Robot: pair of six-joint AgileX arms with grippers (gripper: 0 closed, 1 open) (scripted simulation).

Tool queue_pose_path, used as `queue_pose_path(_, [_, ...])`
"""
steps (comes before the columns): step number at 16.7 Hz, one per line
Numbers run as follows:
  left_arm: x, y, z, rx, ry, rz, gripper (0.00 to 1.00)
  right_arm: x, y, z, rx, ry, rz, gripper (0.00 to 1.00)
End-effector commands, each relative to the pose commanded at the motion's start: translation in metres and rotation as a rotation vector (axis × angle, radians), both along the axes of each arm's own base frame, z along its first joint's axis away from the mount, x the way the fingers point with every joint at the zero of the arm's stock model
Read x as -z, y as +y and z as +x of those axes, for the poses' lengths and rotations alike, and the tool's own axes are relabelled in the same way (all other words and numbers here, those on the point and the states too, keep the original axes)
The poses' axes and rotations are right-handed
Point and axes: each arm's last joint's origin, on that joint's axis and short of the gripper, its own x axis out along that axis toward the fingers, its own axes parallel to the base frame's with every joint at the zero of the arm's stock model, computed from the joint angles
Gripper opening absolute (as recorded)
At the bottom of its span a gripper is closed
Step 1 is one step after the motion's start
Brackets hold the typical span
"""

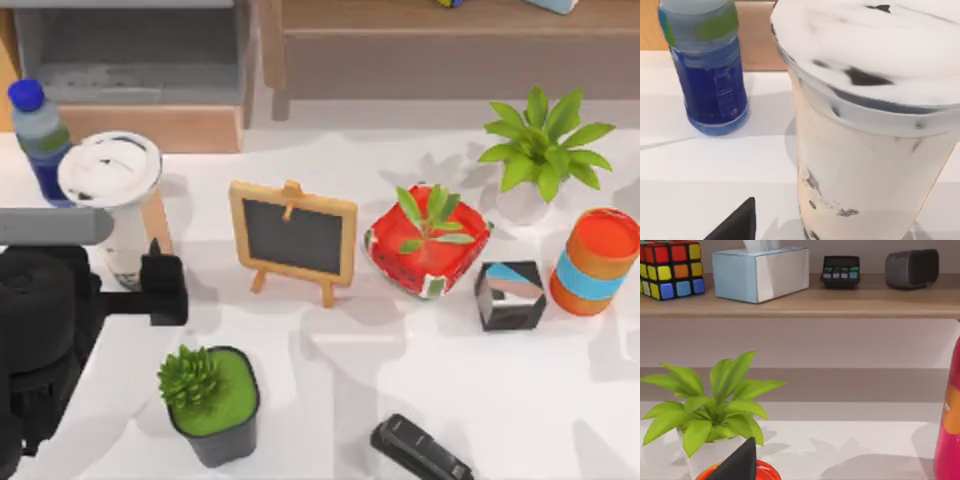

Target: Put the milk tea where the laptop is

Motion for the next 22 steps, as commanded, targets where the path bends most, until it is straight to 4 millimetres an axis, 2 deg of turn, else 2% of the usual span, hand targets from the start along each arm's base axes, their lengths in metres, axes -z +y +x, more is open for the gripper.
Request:
queue_pose_path(5, [0.0,0.0,0.006,0.0,-0.004,-0.001,1.0,0.0,0.0,0.0,0.0,0.0,0.0,1.0])
queue_pose_path(8, [0.005,-0.004,0.026,0.001,-0.005,-0.001,1.0,0.0,0.0,0.0,0.0,0.0,0.0,1.0])
queue_pose_path(14, [0.029,-0.004,0.069,0.0,0.002,0.0,1.0,0.0,0.0,0.0,0.0,0.0,0.0,1.0])
queue_pose_path(19, [0.031,-0.002,0.074,0.0,0.0,0.0,1.0,0.0,0.0,0.0,0.0,0.0,0.0,1.0])
queue_pose_path(22, [0.031,-0.002,0.074,0.0,0.0,0.0,0.77,0.0,0.0,0.0,0.0,0.0,0.0,1.0])
